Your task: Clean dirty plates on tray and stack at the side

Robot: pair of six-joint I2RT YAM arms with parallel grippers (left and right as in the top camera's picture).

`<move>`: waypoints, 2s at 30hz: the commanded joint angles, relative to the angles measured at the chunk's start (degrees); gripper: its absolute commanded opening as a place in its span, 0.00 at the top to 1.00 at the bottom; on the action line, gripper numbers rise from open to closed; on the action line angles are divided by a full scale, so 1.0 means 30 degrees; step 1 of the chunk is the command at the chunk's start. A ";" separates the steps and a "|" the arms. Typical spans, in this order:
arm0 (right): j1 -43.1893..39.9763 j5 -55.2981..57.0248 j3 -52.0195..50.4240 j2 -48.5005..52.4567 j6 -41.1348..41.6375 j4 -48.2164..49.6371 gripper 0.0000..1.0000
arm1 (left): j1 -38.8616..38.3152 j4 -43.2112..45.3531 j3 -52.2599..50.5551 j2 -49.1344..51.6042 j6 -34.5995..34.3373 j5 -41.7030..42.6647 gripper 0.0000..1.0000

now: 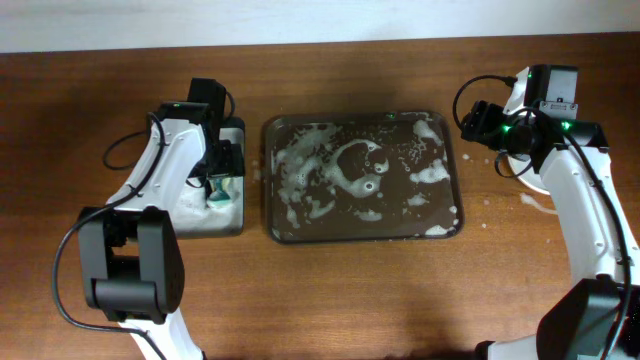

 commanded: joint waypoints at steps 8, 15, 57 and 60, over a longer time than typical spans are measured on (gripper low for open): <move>0.0168 0.0117 0.0044 0.0153 -0.1348 0.0007 0.20 | -0.0896 0.0648 0.1209 -0.2382 -0.0124 0.1144 0.01; 0.0270 -0.0408 0.0138 -0.0270 -0.3220 -0.0007 0.17 | -0.1457 0.1698 0.1326 -0.5435 -0.0182 0.1144 0.01; 0.2557 -0.0401 -1.2349 -1.7631 -0.8357 0.8189 0.02 | -0.1457 0.1690 0.1304 -0.5435 -0.0182 0.1144 0.01; 0.2557 -0.0925 -1.6633 -2.0910 -0.8349 1.1060 0.02 | -0.1457 0.1690 0.1304 -0.5435 -0.0182 0.1144 0.01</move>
